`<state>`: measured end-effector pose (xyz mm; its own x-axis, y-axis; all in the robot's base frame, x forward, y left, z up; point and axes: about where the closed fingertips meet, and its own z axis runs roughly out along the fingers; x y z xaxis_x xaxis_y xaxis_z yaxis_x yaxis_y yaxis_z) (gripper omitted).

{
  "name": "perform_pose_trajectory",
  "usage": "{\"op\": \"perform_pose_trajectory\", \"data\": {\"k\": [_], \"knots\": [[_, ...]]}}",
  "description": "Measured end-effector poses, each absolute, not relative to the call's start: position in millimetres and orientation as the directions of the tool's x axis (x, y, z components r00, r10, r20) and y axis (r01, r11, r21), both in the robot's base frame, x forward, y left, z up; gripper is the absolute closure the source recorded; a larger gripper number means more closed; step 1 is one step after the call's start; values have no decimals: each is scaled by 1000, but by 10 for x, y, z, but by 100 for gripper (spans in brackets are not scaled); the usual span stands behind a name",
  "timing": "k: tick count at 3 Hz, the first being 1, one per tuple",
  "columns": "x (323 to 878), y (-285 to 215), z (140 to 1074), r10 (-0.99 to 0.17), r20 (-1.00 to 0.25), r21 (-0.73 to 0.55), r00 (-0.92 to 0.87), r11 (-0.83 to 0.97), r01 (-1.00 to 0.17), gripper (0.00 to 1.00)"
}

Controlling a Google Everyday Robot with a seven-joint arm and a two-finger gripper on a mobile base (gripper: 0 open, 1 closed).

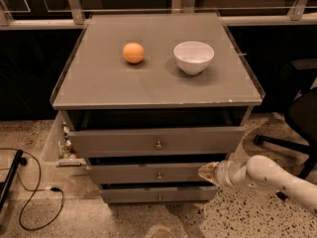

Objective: Close middle drawer

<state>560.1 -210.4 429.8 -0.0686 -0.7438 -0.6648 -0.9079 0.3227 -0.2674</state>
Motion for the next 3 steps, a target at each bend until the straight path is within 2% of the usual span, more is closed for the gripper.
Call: {"op": "perform_pose_trajectory", "data": {"k": [1, 2, 3], "knots": [[5122, -2083, 4624, -719, -690, -226, -82, 323, -919, 85], [5044, -2107, 4640, -719, -690, -220, -87, 322, -921, 82], [5044, -2106, 4639, -719, -690, -220, -87, 322, -921, 58]]}}
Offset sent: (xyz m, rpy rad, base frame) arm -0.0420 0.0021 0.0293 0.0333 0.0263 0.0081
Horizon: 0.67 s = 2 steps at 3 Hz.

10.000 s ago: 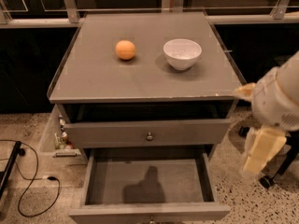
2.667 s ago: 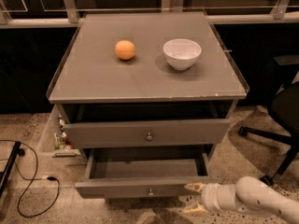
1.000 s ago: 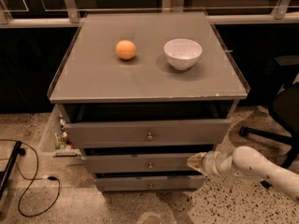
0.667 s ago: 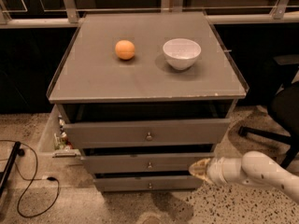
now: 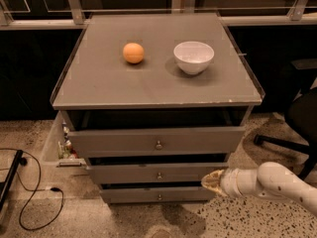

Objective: Close middle drawer

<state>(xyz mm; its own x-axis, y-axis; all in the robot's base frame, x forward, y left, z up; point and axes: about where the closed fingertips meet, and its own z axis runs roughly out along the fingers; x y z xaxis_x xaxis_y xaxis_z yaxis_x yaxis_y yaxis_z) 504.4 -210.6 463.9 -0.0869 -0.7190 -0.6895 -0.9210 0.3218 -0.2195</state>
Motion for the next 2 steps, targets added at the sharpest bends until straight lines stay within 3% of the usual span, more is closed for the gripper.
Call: {"op": "perform_pose_trajectory", "data": {"k": [2], "knots": [[5044, -2106, 4639, -719, -690, -219, -87, 322, -921, 12]]}}
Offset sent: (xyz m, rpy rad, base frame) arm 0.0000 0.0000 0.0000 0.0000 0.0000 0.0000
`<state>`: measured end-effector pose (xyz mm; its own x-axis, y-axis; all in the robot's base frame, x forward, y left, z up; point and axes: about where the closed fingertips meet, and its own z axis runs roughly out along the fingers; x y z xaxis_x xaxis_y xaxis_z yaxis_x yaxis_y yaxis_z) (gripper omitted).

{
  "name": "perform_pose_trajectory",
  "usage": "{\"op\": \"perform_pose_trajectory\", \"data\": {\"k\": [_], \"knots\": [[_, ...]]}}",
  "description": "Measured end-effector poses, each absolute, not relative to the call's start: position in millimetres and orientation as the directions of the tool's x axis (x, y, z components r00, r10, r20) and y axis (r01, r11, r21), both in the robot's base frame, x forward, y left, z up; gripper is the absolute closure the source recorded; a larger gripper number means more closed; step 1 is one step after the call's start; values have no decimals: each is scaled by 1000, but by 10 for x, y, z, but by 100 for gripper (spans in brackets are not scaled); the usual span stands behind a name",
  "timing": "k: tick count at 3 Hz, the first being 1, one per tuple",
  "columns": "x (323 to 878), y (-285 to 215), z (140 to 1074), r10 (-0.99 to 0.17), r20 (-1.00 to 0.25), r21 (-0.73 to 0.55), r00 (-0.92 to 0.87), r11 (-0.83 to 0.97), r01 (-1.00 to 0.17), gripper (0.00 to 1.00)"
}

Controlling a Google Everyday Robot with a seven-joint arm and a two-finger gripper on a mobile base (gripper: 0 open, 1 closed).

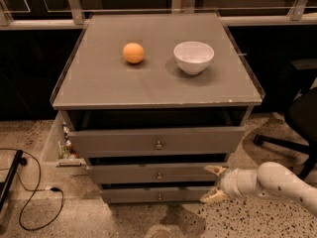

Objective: Close middle drawer

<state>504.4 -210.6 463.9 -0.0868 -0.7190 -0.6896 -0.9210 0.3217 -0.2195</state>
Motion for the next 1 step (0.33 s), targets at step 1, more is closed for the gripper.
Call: {"op": "perform_pose_trajectory", "data": {"k": [1], "knots": [[5044, -2106, 4639, -719, -690, -219, -87, 322, -921, 0]]}}
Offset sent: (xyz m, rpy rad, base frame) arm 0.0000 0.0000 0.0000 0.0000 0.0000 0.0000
